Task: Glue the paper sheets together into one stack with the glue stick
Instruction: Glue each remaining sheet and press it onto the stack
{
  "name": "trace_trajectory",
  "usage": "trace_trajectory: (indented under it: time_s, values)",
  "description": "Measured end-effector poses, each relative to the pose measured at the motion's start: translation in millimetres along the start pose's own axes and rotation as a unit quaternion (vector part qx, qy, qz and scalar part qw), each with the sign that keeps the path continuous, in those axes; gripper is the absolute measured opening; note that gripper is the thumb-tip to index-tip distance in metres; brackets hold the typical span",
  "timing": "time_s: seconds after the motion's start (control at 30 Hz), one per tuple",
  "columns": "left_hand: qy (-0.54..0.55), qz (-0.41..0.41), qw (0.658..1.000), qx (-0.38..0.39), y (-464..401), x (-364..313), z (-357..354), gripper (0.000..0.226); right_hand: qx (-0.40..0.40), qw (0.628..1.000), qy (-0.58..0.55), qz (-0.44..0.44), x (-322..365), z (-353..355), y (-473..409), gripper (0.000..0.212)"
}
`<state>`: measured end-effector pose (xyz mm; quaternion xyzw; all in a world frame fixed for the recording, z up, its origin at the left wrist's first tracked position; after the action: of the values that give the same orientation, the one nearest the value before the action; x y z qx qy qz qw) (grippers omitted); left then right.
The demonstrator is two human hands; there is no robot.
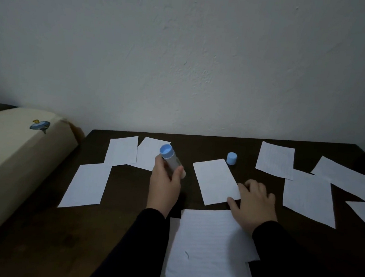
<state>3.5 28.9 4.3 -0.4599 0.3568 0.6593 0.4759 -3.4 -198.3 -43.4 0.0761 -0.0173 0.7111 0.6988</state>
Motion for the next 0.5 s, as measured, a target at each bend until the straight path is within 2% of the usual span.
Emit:
trace_trajectory:
  time_s: [0.2, 0.43, 0.5]
  values:
    - [-0.004, -0.026, 0.999, 0.045, 2.2, -2.9, -22.0, 0.037, 0.012, 0.999, 0.021, 0.031, 15.6, -3.8, 4.6, 0.055]
    - [-0.071, -0.033, 0.986, 0.145, 17.6, -0.3, -56.1, 0.038, -0.045, 0.996, -0.035, 0.074, 17.1, 9.7, 0.6, 0.031]
    - [-0.094, -0.044, 0.981, 0.165, 25.5, -3.2, -63.9, 0.039, -0.038, 0.996, -0.036, 0.078, 12.5, 7.6, -1.4, 0.036]
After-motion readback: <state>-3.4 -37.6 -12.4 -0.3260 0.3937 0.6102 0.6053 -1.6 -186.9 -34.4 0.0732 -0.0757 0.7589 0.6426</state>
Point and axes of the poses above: each hand's wrist, its own y-axis away from the middle knuckle, its own z-axis out of the back of the hand, x = y × z, the point moved 8 cm from there along -y, towards the middle knuckle, and after that the axes turned 7 degrees about z, right-handed, at the moved point
